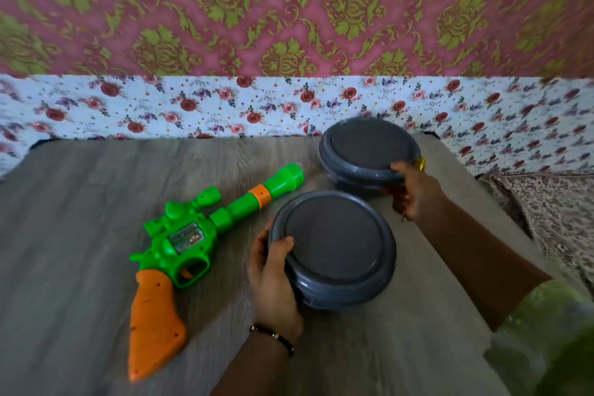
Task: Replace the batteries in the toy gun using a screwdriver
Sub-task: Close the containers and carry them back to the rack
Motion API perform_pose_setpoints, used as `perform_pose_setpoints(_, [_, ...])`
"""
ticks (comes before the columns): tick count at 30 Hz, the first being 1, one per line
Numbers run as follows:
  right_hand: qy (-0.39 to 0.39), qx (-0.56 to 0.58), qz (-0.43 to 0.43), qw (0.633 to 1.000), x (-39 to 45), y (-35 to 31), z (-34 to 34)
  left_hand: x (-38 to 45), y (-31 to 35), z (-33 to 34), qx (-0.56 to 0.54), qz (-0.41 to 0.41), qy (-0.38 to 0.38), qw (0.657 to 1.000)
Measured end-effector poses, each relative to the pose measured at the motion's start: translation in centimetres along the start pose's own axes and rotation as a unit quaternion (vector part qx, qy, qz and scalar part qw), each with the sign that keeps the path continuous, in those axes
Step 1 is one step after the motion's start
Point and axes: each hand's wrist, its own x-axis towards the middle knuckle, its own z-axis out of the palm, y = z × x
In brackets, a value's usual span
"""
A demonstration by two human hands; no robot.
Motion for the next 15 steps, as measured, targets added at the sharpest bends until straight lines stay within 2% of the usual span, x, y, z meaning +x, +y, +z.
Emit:
perform_pose_setpoints(2, [-0.003, 0.007, 0.018, 1.0, -2.2, 0.0, -0.9, -0.6, 1.2, 0.8, -0.003, -0.004, 0.006, 1.0])
perform_pose_setpoints(6, [-0.015, 0.031, 0.066, 0.997, -7.3, -0.6, -3.7, -1.4, 5.6, 1.9, 0.029, 0.037, -0.014, 0.999])
perform_pose_setpoints(15, [-0.029, 0.021, 0.144, 0.989, -16.7, -0.3, -7.2, -4.6, 13.5, 2.0, 0.049, 0.054, 0.019, 0.997])
